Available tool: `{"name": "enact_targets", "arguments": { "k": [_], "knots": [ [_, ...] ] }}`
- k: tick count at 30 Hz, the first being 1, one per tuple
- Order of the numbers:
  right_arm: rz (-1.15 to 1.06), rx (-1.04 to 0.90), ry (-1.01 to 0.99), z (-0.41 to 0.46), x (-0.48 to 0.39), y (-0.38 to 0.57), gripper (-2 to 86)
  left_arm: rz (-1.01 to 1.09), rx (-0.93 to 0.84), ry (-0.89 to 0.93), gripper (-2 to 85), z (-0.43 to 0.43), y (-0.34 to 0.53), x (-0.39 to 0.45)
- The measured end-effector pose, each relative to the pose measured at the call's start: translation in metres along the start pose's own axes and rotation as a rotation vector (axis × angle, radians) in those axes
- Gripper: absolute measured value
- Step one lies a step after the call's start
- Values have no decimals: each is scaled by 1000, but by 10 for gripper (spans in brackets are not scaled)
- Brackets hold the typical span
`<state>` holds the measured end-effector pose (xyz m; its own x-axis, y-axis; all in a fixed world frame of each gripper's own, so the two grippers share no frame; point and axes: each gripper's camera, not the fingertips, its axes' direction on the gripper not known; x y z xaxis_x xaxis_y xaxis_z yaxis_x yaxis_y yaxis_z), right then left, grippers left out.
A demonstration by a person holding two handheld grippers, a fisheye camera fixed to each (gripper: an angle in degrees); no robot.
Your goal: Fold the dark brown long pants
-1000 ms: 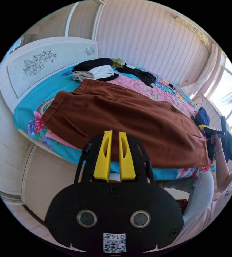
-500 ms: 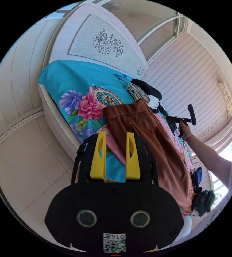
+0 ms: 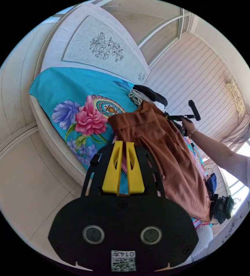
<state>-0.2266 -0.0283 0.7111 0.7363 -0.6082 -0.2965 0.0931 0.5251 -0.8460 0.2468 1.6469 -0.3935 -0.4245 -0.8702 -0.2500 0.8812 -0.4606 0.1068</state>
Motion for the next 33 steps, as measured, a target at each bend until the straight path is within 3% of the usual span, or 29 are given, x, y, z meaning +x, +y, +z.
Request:
{"name": "enact_targets", "arguments": {
  "k": [1, 3, 7, 11, 14, 19, 24, 28, 33],
  "knots": [
    [14, -122, -23, 20, 2, 3, 17, -15, 1, 5, 4, -1, -1, -4],
    [24, -192, 14, 30, 1, 18, 15, -34, 8, 30, 14, -6, -4, -10],
    [161, 145, 43, -36, 16, 106, 1, 12, 41, 55, 43, -26, -11, -9],
    [196, 240, -148, -93, 33, 233, 11, 49, 1, 77, 67, -32, -18, -3],
    [341, 252, -231, -129, 39, 373, 37, 26, -69, 137, 101, -25, -29, 5],
    [884, 192, -136, -176, 23, 638, 86, 19, -168, 137, 122, -5, -49, 25],
    [1287, 185, -8, -204, -8, 807, 113, 89, -285, 105, 131, 22, -58, 66],
    [1455, 152, 28, -200, -17, 895, 129, 208, -301, -89, 119, 36, -59, 100],
    [1451, 176, -76, -171, -15, 948, 123, 140, -345, -2, 8, 47, -64, 104]
  ]
}}
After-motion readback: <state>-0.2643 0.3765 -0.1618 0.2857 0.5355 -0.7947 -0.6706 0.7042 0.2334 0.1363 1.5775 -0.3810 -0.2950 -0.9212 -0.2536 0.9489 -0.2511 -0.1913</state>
